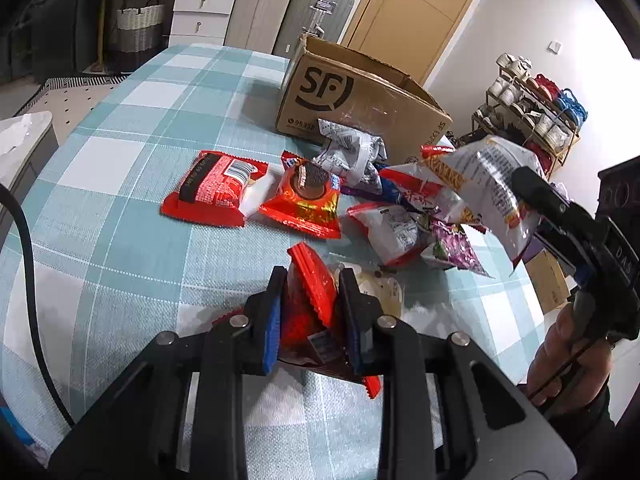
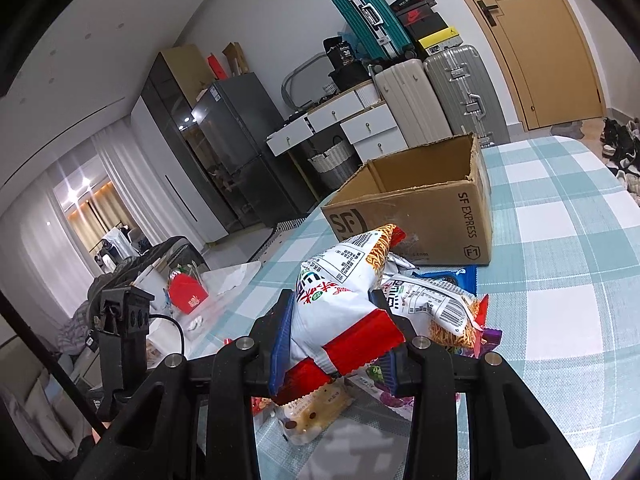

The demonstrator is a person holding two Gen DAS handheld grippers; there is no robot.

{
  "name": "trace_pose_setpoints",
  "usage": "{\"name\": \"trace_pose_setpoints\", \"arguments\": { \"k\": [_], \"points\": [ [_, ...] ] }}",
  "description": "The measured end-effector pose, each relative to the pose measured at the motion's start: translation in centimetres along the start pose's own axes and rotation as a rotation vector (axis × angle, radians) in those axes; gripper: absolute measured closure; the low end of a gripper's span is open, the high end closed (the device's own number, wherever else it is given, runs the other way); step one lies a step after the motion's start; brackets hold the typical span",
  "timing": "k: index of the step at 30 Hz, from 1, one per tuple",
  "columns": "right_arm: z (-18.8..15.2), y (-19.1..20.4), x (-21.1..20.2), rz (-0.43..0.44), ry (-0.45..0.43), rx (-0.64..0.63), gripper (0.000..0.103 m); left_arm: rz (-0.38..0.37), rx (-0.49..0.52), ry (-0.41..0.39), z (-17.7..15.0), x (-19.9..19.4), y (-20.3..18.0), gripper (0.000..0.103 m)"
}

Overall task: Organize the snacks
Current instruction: 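Lift the red wafer packet with the left gripper while the right holds the chip bag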

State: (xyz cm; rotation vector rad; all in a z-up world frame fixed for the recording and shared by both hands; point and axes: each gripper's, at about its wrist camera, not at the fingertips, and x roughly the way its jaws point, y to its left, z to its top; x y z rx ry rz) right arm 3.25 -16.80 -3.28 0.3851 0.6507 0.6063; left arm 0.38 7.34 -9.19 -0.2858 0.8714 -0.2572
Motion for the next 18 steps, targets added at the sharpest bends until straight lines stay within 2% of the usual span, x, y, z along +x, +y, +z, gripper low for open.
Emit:
{"name": "trace_pose_setpoints", "arguments": {
  "k": [13,18],
  "points": [
    [0.2,-0.3,-0.3,0.004,-0.018,0.004,0.066,-0.012,0.055,-0.02,0.1,-0.3,-1.4,0.087],
    [0.2,-0.4,-0.4,0.008,-0.02,0.005,0.066,-0.021,0.048,-0.035,0.3,-0.8,-1.3,0.088]
  ]
}}
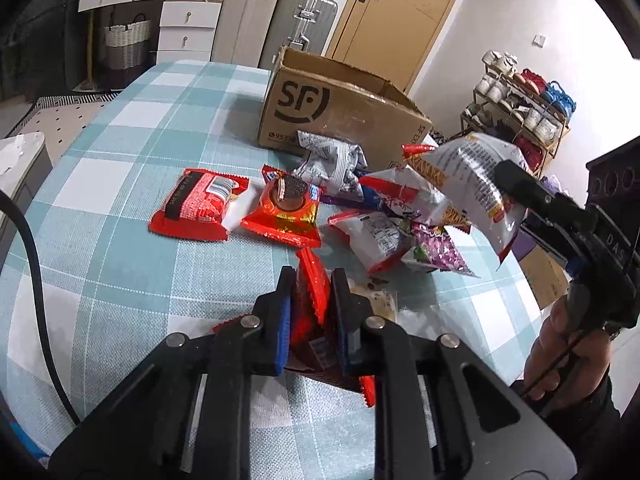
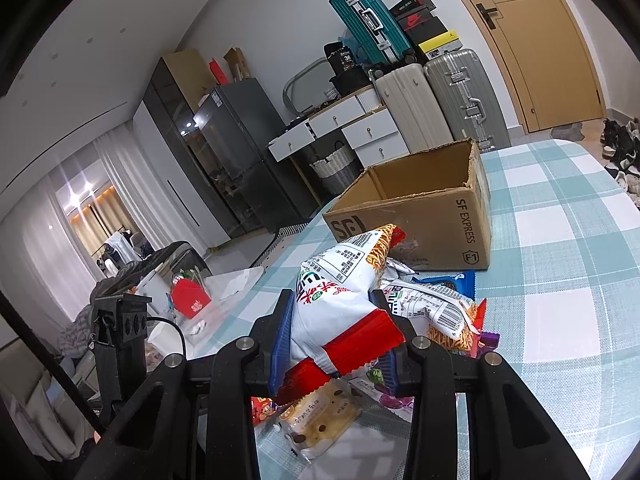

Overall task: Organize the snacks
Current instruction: 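Lift the red wafer packet with the left gripper while the right holds the chip bag, then carry both packets over the cardboard box and open both grippers to drop them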

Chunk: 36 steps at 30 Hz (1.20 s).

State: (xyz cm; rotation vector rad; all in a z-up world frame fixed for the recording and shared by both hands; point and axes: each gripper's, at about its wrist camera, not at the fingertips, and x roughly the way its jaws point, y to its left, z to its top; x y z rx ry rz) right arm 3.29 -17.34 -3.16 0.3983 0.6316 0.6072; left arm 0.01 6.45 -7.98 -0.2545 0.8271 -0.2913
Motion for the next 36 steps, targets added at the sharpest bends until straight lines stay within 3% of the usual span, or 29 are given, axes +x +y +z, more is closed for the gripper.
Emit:
{"name": "trace_pose_setpoints", "arguments": {
  "k": [21,36],
  "points": [
    [0.1,0.2,0.0,0.002,-0.009,-0.007,0.066,-0.033,-0.068,-0.079,1.7,-2.4,1.1,0.09],
    [0.7,0.8,-0.1,0.008,-0.019,-0.003,0.066,-0.056,-0.022,-0.149,7.5,-5.2,-1.2,0.09]
  ]
}}
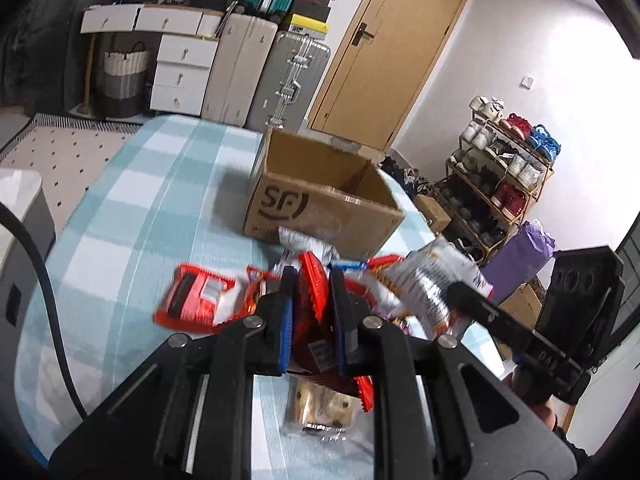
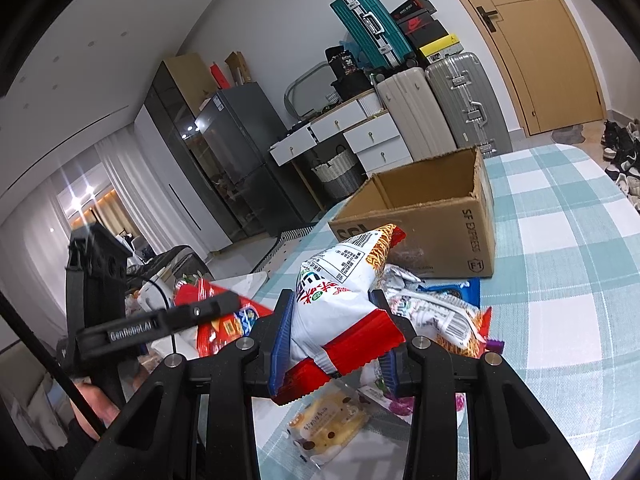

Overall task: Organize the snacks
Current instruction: 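Carry both packets over the cardboard box and open both grippers to drop them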

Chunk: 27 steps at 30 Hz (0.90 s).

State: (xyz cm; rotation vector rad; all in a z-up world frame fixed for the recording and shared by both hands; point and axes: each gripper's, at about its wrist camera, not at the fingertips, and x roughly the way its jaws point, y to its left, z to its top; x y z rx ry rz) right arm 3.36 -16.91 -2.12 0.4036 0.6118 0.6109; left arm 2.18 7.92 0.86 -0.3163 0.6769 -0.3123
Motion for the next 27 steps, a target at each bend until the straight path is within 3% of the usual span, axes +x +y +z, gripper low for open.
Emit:
{"name": "trace_pose_setpoints", "arguments": {
  "k": [8,16,22,27],
  "points": [
    [2.9,1.2,-1.0,0.028,-0.03,-0.006,0.066,-0.021,0.049,-0.041,4.5,-1.2,-2.4,0.09],
    [8.4,2.9,-2.8,0.053,-0.075,-0.026,0.066,-0.038,0.082,-0.057,9.7,-1.6,-5.2,0.09],
    [12.4,3.5,-2.6,0.049,-0.081,-0.024,0.066,-0.068,0.098,-0.065,14.6,-0.7,-7.2,0.09],
    [15.9,3.2,-1.2,0.022,-0.071,-0.014,0.066,-0.049,0.127,-0.061,18.3,1.2,-8.8,0.09]
  ]
}}
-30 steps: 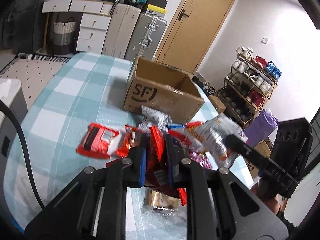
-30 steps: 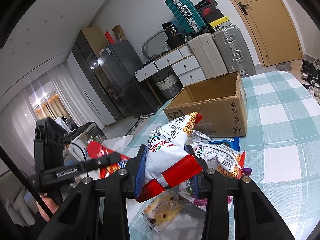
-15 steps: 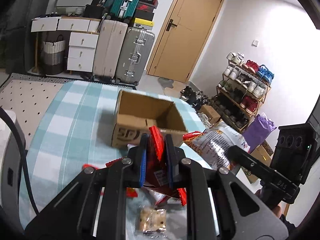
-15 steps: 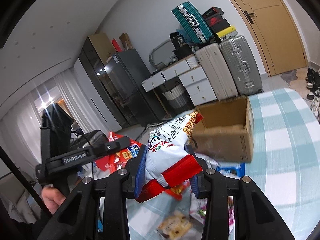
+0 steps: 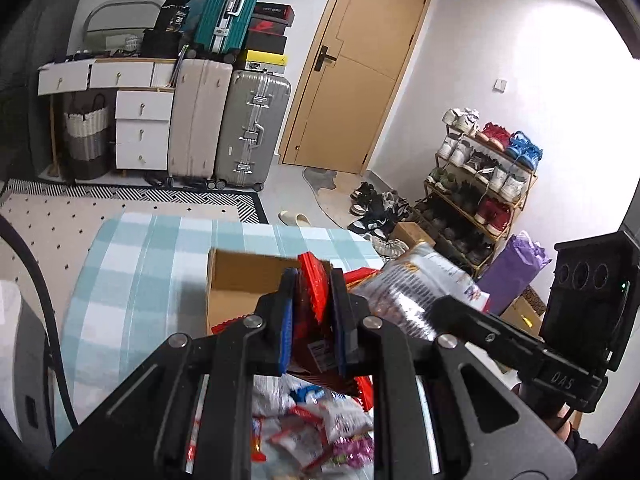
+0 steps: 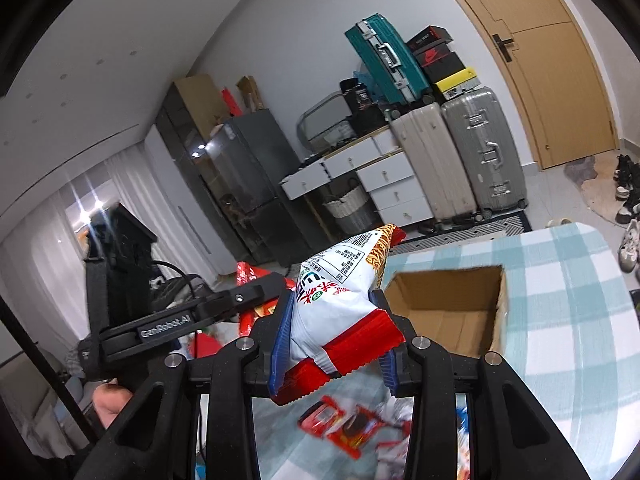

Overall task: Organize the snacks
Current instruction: 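Carry both packets over the cardboard box and open both grippers to drop them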

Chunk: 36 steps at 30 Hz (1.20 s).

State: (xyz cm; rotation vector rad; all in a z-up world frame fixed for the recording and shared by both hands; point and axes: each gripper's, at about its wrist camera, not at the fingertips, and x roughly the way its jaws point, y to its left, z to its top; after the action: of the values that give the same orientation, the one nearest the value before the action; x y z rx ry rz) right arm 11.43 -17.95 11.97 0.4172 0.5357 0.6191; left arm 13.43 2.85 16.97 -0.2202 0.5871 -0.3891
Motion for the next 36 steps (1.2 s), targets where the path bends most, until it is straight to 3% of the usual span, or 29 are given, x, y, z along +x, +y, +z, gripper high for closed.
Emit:
{"name": "trace_pose_setpoints", "arguments": {
  "k": [4,7,11,17,24,29,36],
  "points": [
    [2.1,-1.4,2.2,-0.047,0.027,0.02,0.066,0.039,0.019,0.02,2.2,3.8,-0.3,0.09],
    [3.1,-3.0,4.3,-0.09,0.056,0.025,0.066,0.052,0.011,0.078,2.6,8.2,0.4,0.09],
    [3.3,-5.3,8.0,-0.151,0.131,0.023,0.066,0.068,-0.045,0.134,2.1,13.1,2.3,0.09],
    [2.0,-9.0,12.5,-0.209,0.218,0.025,0.066,0.103,-0.038,0.199,-0.4,18.5,4.4,0.09],
    [0.5,-11.1,14.8,-0.235,0.256,-0.004,0.066,0.104,-0.022,0.262,-2.3,22.4,5.4,0.089],
    [-0.6,-12.0,16.5,-0.274,0.291,-0.047,0.065,0.164,-0.017,0.27,-3.2,24.0,5.7,0.089],
    [-1.5,-12.8,17.9,-0.313,0.313,-0.086,0.065,0.186,-0.059,0.319,-4.2,25.7,6.6,0.088]
  ]
}}
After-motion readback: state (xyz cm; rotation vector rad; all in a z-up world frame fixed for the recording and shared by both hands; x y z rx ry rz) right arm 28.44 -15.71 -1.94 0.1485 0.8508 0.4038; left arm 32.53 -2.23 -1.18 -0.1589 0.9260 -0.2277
